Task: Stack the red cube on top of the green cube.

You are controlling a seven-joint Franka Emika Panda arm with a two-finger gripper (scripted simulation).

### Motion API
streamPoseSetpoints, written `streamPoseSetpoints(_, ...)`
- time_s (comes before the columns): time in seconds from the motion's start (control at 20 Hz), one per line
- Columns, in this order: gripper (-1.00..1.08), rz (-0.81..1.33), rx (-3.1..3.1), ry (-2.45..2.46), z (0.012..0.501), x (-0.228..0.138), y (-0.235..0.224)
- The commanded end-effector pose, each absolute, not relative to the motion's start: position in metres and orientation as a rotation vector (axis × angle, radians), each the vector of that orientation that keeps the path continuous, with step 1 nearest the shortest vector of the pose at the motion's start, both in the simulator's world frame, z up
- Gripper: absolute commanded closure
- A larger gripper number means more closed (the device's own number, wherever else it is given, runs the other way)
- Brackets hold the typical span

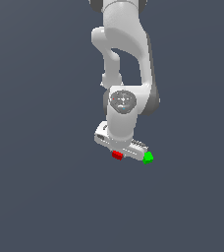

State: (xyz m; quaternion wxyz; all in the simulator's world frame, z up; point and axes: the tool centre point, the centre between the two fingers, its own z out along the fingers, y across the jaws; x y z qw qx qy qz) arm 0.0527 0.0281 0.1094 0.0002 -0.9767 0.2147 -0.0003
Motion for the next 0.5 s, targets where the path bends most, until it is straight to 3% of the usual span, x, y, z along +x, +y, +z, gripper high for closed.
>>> streamPoseSetpoints(0.0,1.08,0.000,-3.068,0.674,0.117,0.053,0.028)
streamPoseSetpoints(0.45,1.08,-0.001,-3.068,0.674,0.114,0.052,0.039)
